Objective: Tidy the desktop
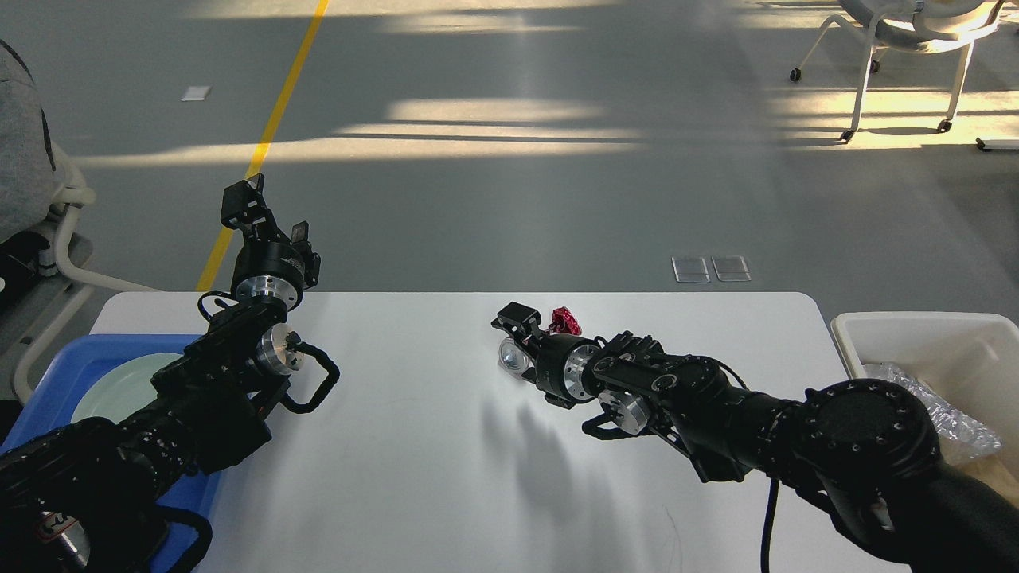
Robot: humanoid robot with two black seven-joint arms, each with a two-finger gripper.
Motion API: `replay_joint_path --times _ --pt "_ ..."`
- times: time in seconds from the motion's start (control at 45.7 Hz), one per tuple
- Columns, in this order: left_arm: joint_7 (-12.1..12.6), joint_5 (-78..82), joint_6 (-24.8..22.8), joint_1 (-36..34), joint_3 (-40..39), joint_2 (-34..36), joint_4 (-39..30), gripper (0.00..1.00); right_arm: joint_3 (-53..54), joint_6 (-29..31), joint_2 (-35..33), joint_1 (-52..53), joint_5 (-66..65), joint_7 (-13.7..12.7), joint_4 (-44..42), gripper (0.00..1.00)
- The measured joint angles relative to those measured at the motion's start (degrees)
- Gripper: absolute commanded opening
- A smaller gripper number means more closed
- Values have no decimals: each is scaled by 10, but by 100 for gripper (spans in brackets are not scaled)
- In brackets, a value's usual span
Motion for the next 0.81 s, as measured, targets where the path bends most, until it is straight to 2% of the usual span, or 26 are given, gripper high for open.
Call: replay_joint_path --times 0.809 --pt "0 0 0 0 0 0 0 96 26 -40 -2 -17 31 0 -17 100"
